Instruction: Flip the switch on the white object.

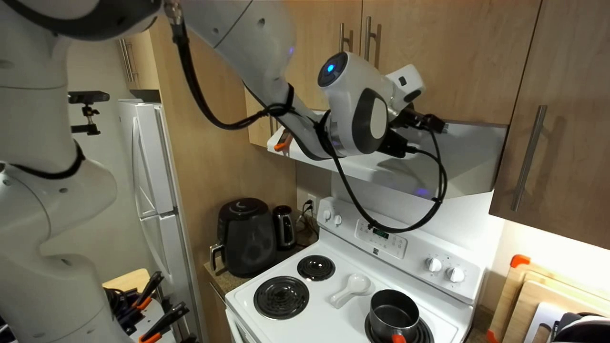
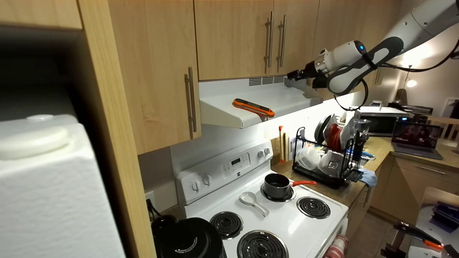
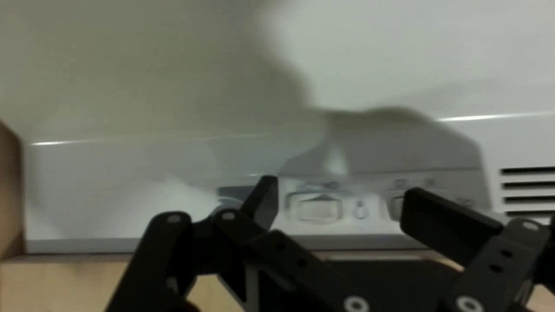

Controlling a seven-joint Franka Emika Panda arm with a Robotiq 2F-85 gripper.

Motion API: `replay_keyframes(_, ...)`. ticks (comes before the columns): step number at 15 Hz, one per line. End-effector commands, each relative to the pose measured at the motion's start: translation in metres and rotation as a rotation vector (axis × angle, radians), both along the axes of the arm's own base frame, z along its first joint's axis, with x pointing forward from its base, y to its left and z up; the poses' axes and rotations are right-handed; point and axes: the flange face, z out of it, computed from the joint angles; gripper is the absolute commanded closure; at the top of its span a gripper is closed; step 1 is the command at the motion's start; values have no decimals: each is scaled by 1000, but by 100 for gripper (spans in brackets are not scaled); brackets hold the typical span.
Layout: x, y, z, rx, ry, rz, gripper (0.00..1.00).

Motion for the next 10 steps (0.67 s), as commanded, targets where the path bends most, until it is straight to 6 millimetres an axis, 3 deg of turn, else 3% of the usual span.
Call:
replay_keyframes(1,-7,-56,11,-70,-16,-101,0)
replay_keyframes(5,-16,-87,18,-129,-9,-163,0)
replay_keyframes(7,-21,-96,37,-181,-22,-189,0)
replay_keyframes(10,-34,-74,30,-210,17,-148,0)
